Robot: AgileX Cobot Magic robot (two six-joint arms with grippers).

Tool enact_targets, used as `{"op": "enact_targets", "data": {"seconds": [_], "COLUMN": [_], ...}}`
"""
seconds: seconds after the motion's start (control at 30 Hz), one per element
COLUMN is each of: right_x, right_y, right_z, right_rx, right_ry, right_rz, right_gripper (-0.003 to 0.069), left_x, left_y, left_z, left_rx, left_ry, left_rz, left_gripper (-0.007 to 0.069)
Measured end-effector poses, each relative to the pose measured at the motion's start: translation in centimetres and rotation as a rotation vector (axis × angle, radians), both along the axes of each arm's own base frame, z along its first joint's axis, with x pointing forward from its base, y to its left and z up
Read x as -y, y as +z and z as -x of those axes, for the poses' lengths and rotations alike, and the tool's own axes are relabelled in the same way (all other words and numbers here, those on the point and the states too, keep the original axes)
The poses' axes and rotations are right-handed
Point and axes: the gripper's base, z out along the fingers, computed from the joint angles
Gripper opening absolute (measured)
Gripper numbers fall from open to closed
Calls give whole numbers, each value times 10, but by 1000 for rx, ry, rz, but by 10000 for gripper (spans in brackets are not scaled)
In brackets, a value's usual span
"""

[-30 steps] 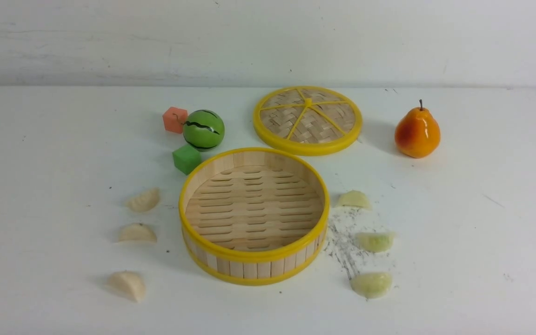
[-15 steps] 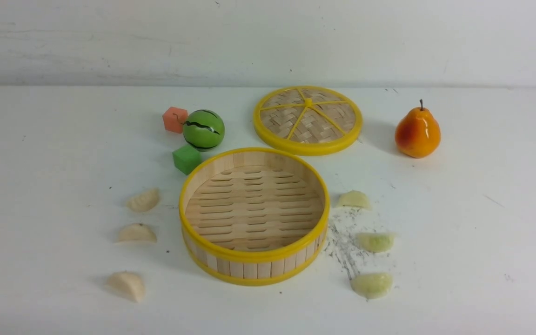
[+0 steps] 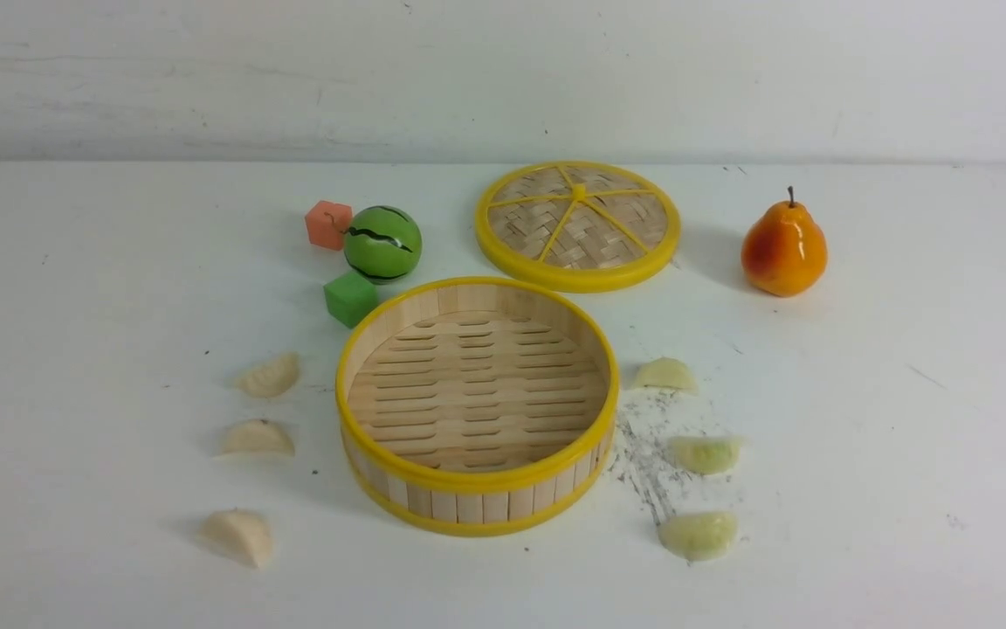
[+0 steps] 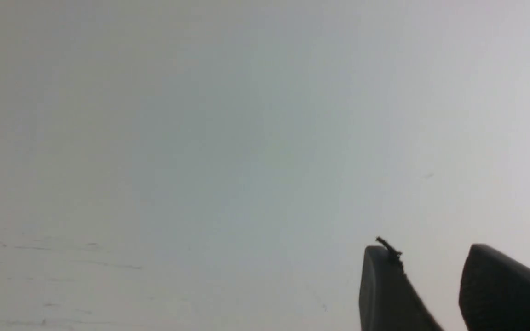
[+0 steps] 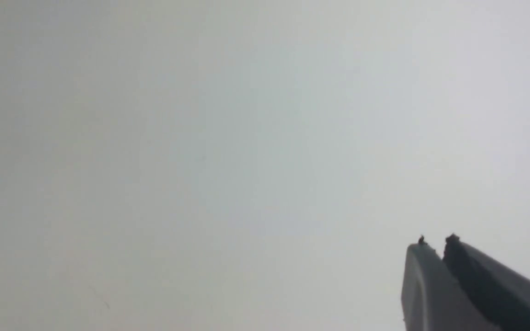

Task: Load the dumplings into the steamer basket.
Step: Use the left arm to grab a dumpling

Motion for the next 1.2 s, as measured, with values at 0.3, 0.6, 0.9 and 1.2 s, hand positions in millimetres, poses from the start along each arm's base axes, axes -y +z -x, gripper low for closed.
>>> {"op": "enact_targets", "data": {"seconds": [0.3, 0.6, 0.9, 1.2], "right_x": [0, -2, -5, -27], "right_y": [29, 89, 36, 17], "right_z": [8, 6, -54, -88], "right_rx": [41, -224, -1029, -1348], "right_ry": [75, -1, 12, 272], "right_rz": [-97, 57, 240, 232], "right_gripper": [68, -10, -8, -6], "left_x": [-1, 1, 7, 27], "left_y": [24, 113, 97, 87], "left_z": [5, -11, -93, -175], "left_rx": [-20, -292, -845, -1485], "left_ry": [-118, -98, -78, -182], "left_rz": [176, 181, 275, 130], "left_gripper": [149, -14, -14, -14]}}
